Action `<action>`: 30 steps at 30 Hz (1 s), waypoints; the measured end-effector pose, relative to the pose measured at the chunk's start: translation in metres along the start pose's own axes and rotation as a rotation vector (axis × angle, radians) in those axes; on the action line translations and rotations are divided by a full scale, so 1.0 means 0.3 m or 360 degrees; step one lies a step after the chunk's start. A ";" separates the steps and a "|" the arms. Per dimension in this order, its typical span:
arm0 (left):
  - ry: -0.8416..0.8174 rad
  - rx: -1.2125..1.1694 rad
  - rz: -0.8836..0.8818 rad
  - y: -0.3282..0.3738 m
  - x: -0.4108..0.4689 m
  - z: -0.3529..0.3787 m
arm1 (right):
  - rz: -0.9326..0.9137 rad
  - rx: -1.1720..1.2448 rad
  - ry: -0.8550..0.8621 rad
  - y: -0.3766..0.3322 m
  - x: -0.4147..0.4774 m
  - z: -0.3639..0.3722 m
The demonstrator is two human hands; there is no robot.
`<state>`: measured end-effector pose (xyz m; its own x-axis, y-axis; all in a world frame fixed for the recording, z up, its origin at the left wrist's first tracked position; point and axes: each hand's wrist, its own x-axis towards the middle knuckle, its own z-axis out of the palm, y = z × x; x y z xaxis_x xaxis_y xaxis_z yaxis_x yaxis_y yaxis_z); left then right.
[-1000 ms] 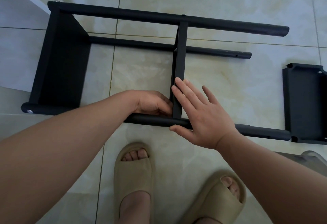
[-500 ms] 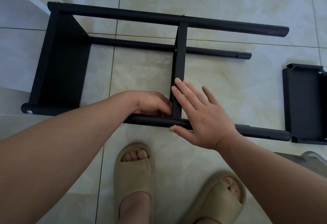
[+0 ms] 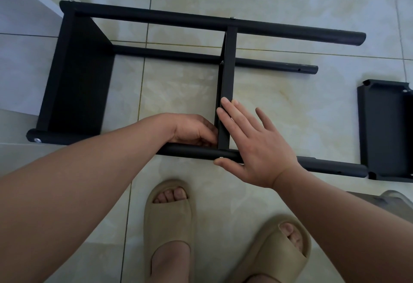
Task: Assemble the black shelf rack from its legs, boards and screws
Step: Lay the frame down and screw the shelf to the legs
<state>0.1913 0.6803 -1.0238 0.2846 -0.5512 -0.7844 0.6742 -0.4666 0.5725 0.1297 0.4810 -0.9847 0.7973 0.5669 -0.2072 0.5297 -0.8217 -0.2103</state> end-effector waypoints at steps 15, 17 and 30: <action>-0.0106 -0.0172 0.0042 0.004 -0.004 -0.004 | -0.0010 0.0033 0.0004 0.001 -0.001 0.001; -0.0139 -0.0227 0.0056 0.008 -0.008 0.001 | -0.0013 0.0045 0.0005 0.004 -0.001 0.001; 0.0690 0.1518 -0.0189 0.126 -0.176 -0.008 | 0.0200 0.0346 -0.0367 -0.011 -0.008 -0.093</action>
<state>0.2034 0.6934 -0.9615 0.5980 -0.2599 -0.7582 -0.0482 -0.9559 0.2897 0.1340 0.4807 -0.9569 0.7529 0.4806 -0.4495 0.3375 -0.8684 -0.3633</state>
